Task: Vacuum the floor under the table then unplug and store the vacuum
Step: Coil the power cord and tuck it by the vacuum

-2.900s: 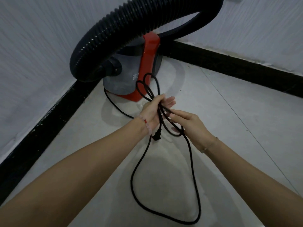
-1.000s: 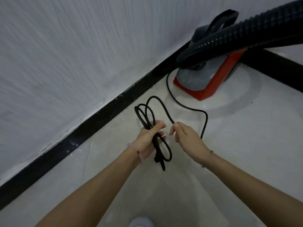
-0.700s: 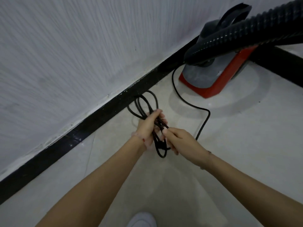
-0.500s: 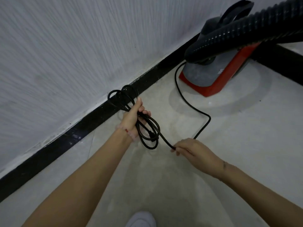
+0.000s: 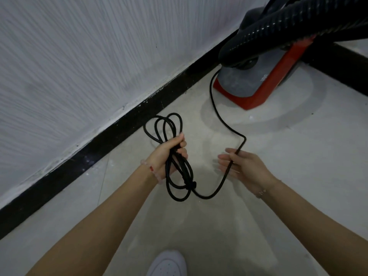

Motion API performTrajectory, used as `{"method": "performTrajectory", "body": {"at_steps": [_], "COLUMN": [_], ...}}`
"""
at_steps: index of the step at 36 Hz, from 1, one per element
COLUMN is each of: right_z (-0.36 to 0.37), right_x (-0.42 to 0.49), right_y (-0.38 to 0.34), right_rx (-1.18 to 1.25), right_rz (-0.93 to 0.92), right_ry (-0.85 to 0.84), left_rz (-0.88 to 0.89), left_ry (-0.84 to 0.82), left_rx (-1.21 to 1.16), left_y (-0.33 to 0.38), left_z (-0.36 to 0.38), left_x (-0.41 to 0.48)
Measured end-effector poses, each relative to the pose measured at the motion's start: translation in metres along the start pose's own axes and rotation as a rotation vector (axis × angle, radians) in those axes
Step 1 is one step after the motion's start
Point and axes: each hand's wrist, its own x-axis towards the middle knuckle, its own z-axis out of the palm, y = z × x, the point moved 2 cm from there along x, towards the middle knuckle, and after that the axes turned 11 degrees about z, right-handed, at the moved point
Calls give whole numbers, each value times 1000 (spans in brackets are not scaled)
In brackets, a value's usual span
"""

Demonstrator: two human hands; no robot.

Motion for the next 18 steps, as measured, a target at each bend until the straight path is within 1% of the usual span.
{"method": "performTrajectory", "body": {"at_steps": [2, 4, 6, 7, 9, 10, 11, 12, 15, 16, 18], "right_z": [8, 17, 29, 33, 35, 33, 31, 29, 24, 22, 15], "right_x": [0, -3, -7, -8, -5, -4, -4, -4, -3, -2, 0], "right_y": [1, 1, 3, 4, 5, 4, 3, 2, -2, -4, -11], "right_rx": [-122, -297, -523, -699, -998, -1089, -1139, -1156, -1133, -1110, -987], "right_rz": [-82, -147, -213, -307, -506, -585, -626, -645, -645, -634, -594], "right_ry": [-35, -81, -142, -141, -24, 56, 112, 125, 83, 93, 164], "left_rz": [-4, -27, -58, -49, -1, 16, 26, 29, 33, 40, 58], "left_ry": [15, 11, -76, -114, -132, -128, -127, -125, -70, -42, 12], "left_rx": [109, 222, 333, 378, 413, 416, 425, 443, 537, 562, 588], "left_y": [-9, -17, -24, -27, -32, -34, -35, -36, -32, -31, -27], "left_z": [2, 5, 13, 17, 24, 26, 27, 28, 26, 24, 19], "left_x": [-1, -4, -7, -8, -9, -8, -7, -6, -4, -4, -1]}}
